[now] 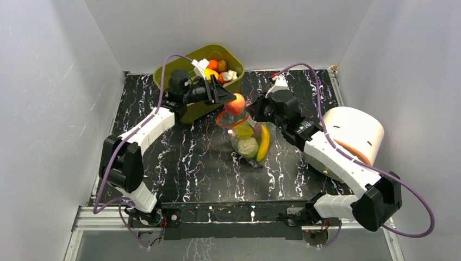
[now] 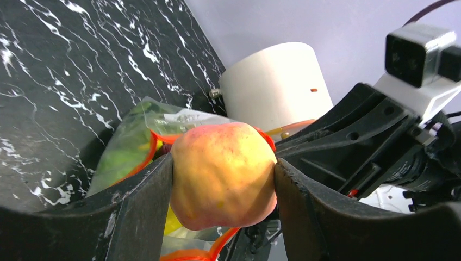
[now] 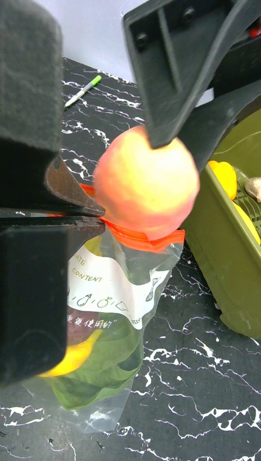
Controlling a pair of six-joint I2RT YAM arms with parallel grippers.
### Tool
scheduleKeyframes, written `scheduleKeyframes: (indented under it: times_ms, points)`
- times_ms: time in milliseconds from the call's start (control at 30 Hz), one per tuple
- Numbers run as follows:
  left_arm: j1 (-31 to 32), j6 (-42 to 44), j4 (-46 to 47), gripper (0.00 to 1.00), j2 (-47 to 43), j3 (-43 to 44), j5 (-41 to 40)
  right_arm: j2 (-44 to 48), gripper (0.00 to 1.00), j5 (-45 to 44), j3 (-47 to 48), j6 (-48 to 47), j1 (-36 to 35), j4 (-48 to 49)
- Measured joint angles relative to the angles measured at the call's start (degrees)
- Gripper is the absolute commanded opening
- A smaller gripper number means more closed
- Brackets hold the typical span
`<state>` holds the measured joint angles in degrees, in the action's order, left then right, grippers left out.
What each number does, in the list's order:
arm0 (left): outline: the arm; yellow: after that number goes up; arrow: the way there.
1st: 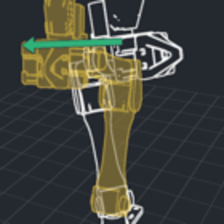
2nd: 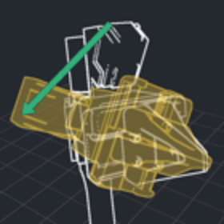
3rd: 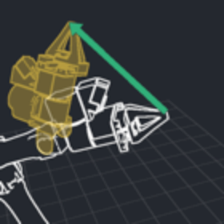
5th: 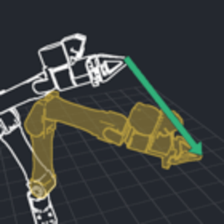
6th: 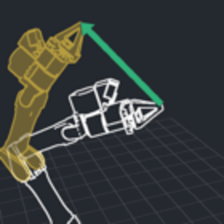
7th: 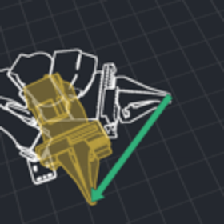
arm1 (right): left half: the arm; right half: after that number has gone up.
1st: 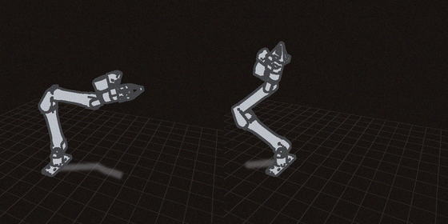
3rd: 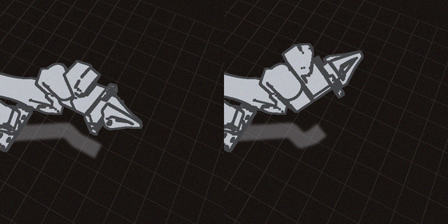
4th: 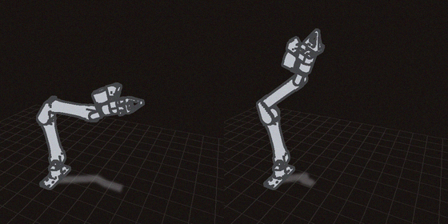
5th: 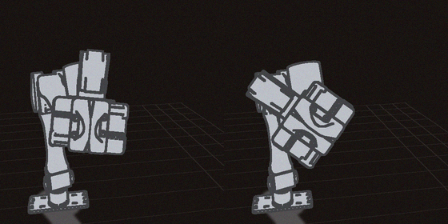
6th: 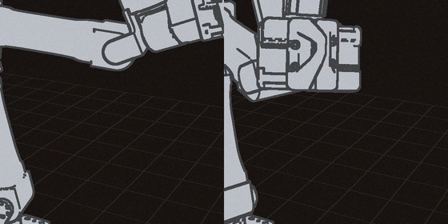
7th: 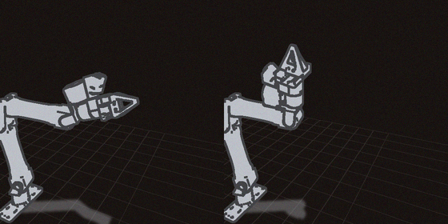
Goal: Place the food in the zip-top bag and seal the zipper
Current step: Place the fake fruit in the zipper food storage bag.
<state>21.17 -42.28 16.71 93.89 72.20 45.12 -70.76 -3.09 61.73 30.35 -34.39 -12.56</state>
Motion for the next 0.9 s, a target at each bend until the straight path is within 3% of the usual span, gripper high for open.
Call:
scheduleKeyframes:
  times_ms: [233,467,533,667,900]
  points:
    - [3.0,-0.2,1.1,0.11,0.0,-3.2,-1.4,-0.2,0.00,-0.4,0.0,1.4,0.0,0.6]
    - [4.3,1.3,0.7,0.20,-0.3,-4.6,-3.3,-0.2,0.00,-1.1,0.3,2.7,0.0,0.8]
    - [4.5,1.6,0.0,0.29,-0.3,-4.6,-3.7,-0.2,0.00,-1.3,0.3,3.2,0.0,0.9]
    - [4.6,2.6,-1.2,0.63,-0.6,-4.6,-4.3,-0.2,0.00,-1.5,0.3,4.4,0.0,1.1]
    - [4.9,5.1,-6.7,0.84,-1.0,-2.4,-5.1,-0.2,0.00,-1.5,0.3,5.8,0.0,1.4]
